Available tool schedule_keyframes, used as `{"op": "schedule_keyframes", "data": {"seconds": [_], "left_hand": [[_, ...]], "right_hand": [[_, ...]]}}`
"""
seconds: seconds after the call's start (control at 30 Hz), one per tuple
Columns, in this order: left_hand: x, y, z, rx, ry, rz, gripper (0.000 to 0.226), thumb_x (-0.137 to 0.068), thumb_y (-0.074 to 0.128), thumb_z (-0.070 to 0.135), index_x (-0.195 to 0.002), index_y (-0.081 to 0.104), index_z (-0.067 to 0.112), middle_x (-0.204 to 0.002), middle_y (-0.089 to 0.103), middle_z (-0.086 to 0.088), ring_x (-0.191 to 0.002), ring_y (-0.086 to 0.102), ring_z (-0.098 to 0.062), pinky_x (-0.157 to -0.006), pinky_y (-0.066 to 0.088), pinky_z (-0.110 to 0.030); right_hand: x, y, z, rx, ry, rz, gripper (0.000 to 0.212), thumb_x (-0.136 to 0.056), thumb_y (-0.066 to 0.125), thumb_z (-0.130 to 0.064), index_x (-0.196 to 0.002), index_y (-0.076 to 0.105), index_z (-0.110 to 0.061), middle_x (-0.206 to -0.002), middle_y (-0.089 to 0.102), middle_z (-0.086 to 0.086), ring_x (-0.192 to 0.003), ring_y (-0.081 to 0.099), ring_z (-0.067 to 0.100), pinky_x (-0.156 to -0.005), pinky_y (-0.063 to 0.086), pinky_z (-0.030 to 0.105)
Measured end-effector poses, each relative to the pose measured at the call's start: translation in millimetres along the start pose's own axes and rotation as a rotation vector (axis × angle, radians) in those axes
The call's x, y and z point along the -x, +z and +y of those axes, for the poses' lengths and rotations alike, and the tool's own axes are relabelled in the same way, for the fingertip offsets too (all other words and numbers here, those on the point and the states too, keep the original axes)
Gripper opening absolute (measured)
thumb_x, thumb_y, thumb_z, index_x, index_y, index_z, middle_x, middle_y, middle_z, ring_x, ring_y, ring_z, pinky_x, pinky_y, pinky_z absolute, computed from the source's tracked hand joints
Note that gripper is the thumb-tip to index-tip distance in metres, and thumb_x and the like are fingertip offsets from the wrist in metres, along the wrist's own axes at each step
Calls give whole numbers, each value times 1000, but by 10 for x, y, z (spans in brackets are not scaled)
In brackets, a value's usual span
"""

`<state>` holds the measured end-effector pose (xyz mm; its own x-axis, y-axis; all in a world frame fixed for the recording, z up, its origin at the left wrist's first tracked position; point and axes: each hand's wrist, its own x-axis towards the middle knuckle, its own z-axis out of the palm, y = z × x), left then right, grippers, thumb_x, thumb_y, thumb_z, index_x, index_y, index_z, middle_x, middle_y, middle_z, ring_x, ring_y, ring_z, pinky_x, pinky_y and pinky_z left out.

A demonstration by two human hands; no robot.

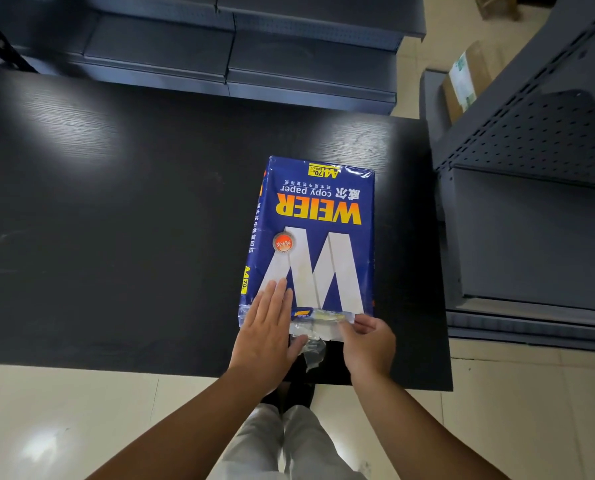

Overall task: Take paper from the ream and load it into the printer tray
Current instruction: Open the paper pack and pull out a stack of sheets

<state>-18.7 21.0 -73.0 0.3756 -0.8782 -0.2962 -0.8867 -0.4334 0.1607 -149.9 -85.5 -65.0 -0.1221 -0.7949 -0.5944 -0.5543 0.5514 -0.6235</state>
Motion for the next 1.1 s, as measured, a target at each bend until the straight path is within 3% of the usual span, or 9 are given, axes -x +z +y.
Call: {"op": "schedule_keyframes", "data": {"seconds": [0.13,0.23,0.4,0.57,0.67,0.83,0.93,1.0,1.1], "left_hand": [[11,-5,15,-6,1,5,83,-89,32,64,-148,2,14,-160,6,-7,-146,-4,-25,-119,11,-42],[18,-16,12,-3,7,13,83,-90,32,64,-148,2,14,-160,5,-7,-146,-4,-25,-118,10,-41],[35,-24,0,-21,6,21,83,-88,38,65,-148,13,13,-159,15,-7,-146,5,-26,-115,8,-41],[36,-12,-14,-26,-3,17,83,-86,38,65,-147,15,14,-158,18,-7,-146,9,-26,-115,10,-40],[60,-11,-36,18,-11,19,84,-87,35,67,-148,9,15,-159,14,-5,-146,5,-24,-118,12,-42],[334,-189,-30,386,-122,88,91,-80,40,74,-147,11,21,-158,10,3,-145,8,-14,-116,25,-39],[484,-270,-22,731,-358,209,72,-85,54,53,-143,23,25,-152,17,5,-139,20,-13,-109,36,-36],[502,-268,-20,848,-504,197,59,-89,53,43,-140,30,27,-147,27,3,-135,30,-16,-106,39,-36],[453,-285,-21,928,-573,165,47,-91,53,37,-135,38,27,-135,44,2,-124,42,-17,-101,43,-36]], "right_hand": [[14,71,-48,-58,71,26,31,-79,79,-12,-106,63,-16,-95,68,2,-79,64,16,-55,47,23],[-21,75,-54,-64,93,40,22,-81,79,-15,-98,64,-17,-93,70,3,-76,64,14,-62,52,29],[-40,-6,-32,-40,49,10,13,-84,77,-20,-90,67,-16,-87,70,0,-75,64,11,-61,52,26],[-95,-223,23,-125,74,-115,16,-87,72,-10,-102,64,-12,-85,76,9,-76,72,19,-65,56,28],[-51,-328,98,-124,42,-251,29,-92,63,-7,-115,59,-23,-93,73,11,-76,67,21,-69,56,32],[54,-473,212,-182,72,-411,55,-93,52,1,-136,51,-33,-76,57,15,-67,48,22,-62,44,35],[151,-582,207,-197,101,-500,63,-92,48,6,-141,46,-34,-88,57,18,-68,43,22,-64,40,36],[235,-649,193,-154,92,-546,67,-92,47,6,-145,41,-35,-96,59,19,-71,44,24,-64,40,36],[334,-695,144,-15,51,-542,72,-91,48,5,-150,32,-32,-96,64,17,-71,55,27,-63,50,36]]}}
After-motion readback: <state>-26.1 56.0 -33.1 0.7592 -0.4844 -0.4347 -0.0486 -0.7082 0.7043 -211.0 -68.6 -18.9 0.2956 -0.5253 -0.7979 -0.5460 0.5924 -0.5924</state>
